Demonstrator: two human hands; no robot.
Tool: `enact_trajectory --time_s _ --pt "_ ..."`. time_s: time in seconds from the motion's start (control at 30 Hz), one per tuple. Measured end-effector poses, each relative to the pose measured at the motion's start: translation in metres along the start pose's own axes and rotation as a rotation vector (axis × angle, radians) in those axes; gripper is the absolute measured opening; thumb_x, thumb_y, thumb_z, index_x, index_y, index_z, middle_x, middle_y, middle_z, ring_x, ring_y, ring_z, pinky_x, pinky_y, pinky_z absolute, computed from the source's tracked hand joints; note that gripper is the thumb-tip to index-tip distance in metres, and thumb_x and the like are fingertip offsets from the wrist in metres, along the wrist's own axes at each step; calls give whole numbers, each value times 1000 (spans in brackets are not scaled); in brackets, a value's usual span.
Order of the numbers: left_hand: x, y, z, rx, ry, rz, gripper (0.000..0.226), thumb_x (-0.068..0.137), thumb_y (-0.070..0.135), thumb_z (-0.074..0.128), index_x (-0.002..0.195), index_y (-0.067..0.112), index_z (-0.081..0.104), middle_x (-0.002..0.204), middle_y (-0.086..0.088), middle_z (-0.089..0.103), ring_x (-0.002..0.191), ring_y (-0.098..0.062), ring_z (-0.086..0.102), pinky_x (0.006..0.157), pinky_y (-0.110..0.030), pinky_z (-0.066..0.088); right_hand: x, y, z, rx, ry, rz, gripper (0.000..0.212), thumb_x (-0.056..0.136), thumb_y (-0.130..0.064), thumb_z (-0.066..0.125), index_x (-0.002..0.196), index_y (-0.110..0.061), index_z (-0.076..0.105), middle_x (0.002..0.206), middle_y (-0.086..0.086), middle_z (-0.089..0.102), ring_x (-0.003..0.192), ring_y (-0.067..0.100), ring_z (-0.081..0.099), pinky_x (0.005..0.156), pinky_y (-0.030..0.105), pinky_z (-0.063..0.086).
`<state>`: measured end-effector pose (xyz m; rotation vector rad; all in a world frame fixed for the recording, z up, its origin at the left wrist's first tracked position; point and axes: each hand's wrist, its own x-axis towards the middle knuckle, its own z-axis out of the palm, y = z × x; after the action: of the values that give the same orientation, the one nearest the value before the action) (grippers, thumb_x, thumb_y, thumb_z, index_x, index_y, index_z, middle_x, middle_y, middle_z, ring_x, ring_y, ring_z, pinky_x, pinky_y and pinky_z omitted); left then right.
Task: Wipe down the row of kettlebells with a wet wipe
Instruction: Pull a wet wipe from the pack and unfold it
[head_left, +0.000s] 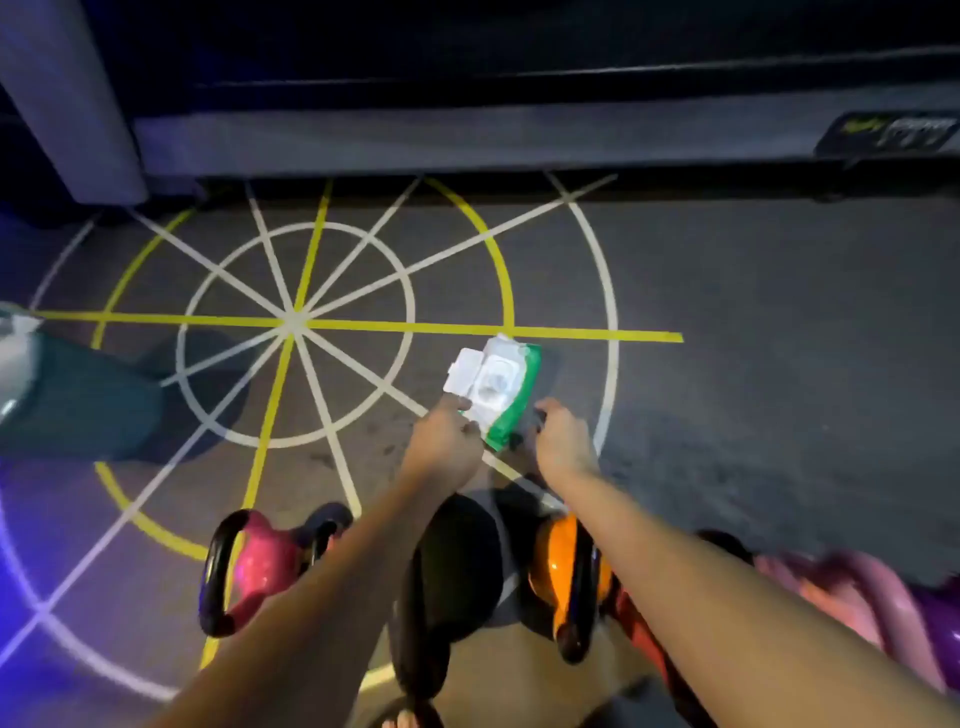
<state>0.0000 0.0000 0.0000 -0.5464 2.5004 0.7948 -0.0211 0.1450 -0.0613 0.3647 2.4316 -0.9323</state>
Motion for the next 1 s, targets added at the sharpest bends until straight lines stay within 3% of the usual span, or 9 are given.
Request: enact_trajectory --time_s 0.1,0.17,0.27,0.33,0.47,0.57,0.77,0.9,1.0 --pt "46 -29 6 248 -90 157 34 101 28 47 133 21 53 131 -9 63 118 -31 59 94 -35 47 60 4 31 -83 54 -91 40 101 -21 41 139 -31 48 136 10 51 116 37 56 90 40 42" --pt "64 -40 -4 458 -132 232 32 98 31 45 129 24 53 129 -9 64 117 -33 60 95 -44 50 94 0 46 -180 38 -147 44 98 -29 50 142 -28 45 139 7 46 119 36 54 94 41 44" --pt "74 -43 -13 584 -76 249 24 100 27 43 119 18 55 120 -11 64 108 -33 62 83 -41 51 121 1 63 -150 1 -244 35 92 -45 52 121 -26 55 119 2 62 109 29 62 96 43 50" --pt "76 -45 -12 629 -49 273 23 100 26 44 120 18 54 118 -10 64 106 -32 62 78 -40 48 134 5 73 -92 43 -260 24 87 -37 60 107 -23 61 98 -3 66 95 25 68 86 43 56" --pt "61 -47 -6 681 -104 288 24 99 23 46 120 17 53 122 -11 61 111 -36 59 79 -41 44 124 4 76 -312 72 -266 17 90 -33 65 106 -27 69 112 2 64 101 31 65 81 36 53" --pt "45 -47 -6 698 -134 302 29 97 23 45 124 20 54 123 -10 60 111 -35 59 85 -43 48 122 -2 75 -332 105 -265 15 96 -26 52 94 -25 66 101 3 67 98 32 65 70 30 43" --pt "30 -49 -30 695 -63 286 21 99 23 45 116 19 57 118 -7 61 109 -31 60 78 -39 45 144 3 70 -269 -108 -342 35 91 -3 56 117 -22 69 116 9 69 102 31 66 88 35 53" --pt "15 -53 -31 774 -115 273 20 102 25 44 117 19 56 119 -7 59 110 -30 59 76 -38 42 148 5 66 -318 -45 -362 20 92 -21 60 105 -25 74 107 4 71 90 25 64 78 33 51" --pt "9 -53 -32 810 -146 275 16 103 26 43 112 20 54 118 -7 58 110 -30 59 76 -38 41 142 -1 63 -444 7 -362 18 95 -26 56 105 -25 70 110 4 68 95 28 63 72 29 40"
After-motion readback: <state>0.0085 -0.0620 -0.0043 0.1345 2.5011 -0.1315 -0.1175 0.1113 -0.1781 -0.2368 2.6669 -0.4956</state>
